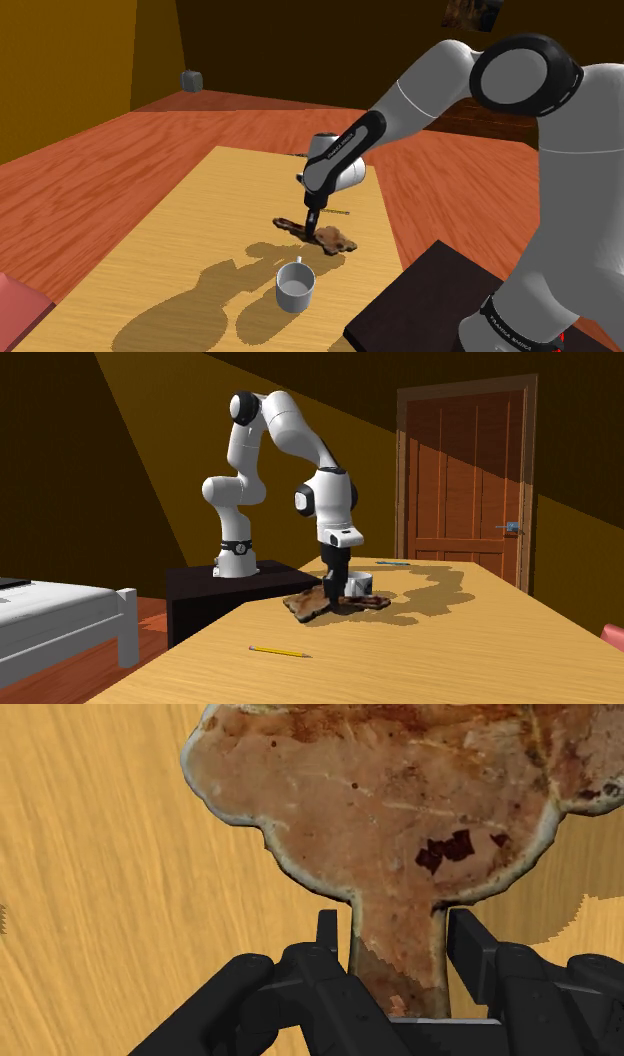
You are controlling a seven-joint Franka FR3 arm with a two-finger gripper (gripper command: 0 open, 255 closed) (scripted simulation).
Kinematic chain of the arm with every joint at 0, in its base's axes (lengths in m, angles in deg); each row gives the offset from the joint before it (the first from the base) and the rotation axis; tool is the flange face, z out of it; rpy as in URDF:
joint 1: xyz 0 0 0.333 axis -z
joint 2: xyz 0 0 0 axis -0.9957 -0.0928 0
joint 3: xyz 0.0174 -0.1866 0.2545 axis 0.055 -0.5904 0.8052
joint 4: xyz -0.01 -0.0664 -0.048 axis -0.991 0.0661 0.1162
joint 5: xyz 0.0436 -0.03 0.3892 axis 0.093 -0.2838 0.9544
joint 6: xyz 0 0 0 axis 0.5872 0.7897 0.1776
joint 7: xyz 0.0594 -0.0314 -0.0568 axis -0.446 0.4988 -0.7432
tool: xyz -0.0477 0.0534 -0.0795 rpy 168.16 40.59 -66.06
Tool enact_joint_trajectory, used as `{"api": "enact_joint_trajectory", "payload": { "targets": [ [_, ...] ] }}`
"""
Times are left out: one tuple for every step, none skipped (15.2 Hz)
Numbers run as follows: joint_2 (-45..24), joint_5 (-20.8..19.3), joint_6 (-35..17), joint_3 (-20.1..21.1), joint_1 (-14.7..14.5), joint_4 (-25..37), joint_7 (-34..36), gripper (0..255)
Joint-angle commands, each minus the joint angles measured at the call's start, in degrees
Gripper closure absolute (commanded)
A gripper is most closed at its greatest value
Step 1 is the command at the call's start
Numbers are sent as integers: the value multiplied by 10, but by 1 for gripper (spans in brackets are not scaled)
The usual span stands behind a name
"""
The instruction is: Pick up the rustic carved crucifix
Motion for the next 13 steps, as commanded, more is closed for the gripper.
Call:
{"api": "enact_joint_trajectory", "payload": {
  "targets": [
    [14,-2,12,-2,0,-2,2,255],
    [21,-3,18,-2,-1,-3,4,255],
    [28,-5,24,-3,-1,-4,5,255],
    [35,-6,30,-4,-1,-4,6,255],
    [41,-7,36,-4,-2,-5,8,255],
    [48,-8,42,-5,-2,-5,9,255],
    [54,-9,48,-5,-2,-6,11,255],
    [61,-10,55,-6,-3,-6,12,255],
    [67,-12,61,-6,-3,-6,13,255],
    [73,-13,67,-7,-3,-5,15,255],
    [80,-14,74,-7,-3,-5,16,255],
    [80,-14,75,-8,-3,-5,17,255],
    [80,-14,75,-8,-3,-5,17,255]
  ]
}}
